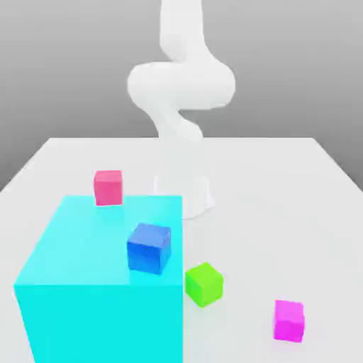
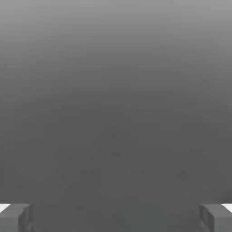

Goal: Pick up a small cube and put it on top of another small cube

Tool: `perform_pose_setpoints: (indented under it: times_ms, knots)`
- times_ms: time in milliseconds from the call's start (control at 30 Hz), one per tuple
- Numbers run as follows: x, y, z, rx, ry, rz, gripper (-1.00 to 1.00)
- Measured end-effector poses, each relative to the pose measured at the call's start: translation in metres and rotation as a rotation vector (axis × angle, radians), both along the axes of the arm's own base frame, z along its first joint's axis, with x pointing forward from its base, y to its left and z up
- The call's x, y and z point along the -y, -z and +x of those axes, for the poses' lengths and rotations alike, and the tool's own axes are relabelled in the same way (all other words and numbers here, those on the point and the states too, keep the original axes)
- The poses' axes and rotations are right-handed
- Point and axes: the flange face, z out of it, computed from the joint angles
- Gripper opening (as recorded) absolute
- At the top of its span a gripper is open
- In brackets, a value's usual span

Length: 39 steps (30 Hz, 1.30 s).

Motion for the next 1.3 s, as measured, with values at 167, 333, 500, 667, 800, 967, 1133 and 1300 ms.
perform_pose_setpoints:
  times_ms: [167, 333, 500, 667, 800, 967, 1133, 1300]
  knots:
    - [-0.035, 0.086, 0.055, -0.137, -0.214, -0.124, 0.00]
    - [-0.073, 0.178, 0.088, -0.262, -0.437, -0.233, 0.00]
    - [-0.111, 0.275, 0.098, -0.380, -0.672, -0.330, 0.00]
    - [-0.152, 0.372, 0.083, -0.487, -0.934, -0.416, 0.00]
    - [-0.167, 0.447, 0.061, -0.573, -1.125, -0.466, 0.00]
    - [-0.175, 0.519, 0.048, -0.609, -1.216, -0.484, 0.00]
    - [-0.174, 0.541, 0.047, -0.611, -1.218, -0.484, -1.00]
    - [-0.175, 0.534, 0.047, -0.612, -1.218, -0.485, -1.00]
